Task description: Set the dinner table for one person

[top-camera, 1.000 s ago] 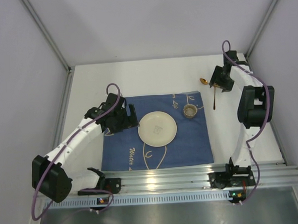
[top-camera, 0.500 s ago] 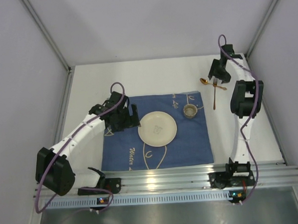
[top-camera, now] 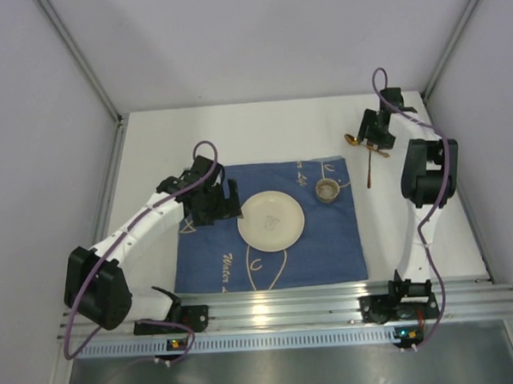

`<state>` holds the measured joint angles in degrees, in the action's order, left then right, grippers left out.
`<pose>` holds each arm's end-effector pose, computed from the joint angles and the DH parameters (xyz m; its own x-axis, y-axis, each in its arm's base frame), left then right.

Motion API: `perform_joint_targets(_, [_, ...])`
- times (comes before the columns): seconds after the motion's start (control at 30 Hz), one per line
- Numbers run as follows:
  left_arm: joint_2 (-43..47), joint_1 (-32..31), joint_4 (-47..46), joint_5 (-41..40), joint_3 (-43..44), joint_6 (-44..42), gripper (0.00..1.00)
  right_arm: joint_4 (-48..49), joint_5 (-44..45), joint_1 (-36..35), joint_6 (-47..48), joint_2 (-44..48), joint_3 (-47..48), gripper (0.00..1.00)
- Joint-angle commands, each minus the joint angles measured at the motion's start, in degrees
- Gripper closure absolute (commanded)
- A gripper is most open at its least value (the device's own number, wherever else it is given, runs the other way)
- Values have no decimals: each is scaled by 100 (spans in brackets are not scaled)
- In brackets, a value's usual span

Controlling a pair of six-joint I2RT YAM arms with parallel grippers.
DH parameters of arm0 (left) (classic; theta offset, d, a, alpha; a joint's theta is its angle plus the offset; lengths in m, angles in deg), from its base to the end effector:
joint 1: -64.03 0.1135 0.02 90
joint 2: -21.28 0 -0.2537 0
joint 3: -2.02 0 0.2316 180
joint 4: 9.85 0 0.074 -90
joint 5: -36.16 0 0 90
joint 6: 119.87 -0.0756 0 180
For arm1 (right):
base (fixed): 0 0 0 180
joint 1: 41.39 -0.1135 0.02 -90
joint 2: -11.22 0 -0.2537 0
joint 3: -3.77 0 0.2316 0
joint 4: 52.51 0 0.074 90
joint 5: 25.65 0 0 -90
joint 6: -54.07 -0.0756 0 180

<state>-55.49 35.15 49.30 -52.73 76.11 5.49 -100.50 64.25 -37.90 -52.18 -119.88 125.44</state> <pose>0.2304 -0.1287 0.2178 -0.9136 -0.1569 -0.3751 -0.0464 0.9568 -0.2871 0.4949 -0.0300 0.1407 -0.7907 0.3286 -0.5166 0.2929 0.9440 0.1521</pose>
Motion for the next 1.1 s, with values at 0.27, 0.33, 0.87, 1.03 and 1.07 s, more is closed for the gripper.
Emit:
perform_joint_targets(0.27, [-356, 6, -265, 180, 351, -29, 5, 836, -649, -286, -678, 1851, -2947, 32])
perform_joint_targets(0.33, [-417, 6, -266, 267, 377, -20, 6, 827, -623, -305, -625, 1791, -2905, 32])
perform_joint_targets(0.87, [-181, -3, -222, 285, 254, 86, 8, 160, -245, -305, -590, 1141, -1226, 38])
perform_joint_targets(1.03, [-75, -3, -204, 241, 175, 103, 8, 54, -157, -305, -616, 1000, -936, 40])
perform_joint_targets(1.07, [-57, -3, -204, 241, 175, 103, 8, 45, -157, -479, -625, 956, -901, 40])
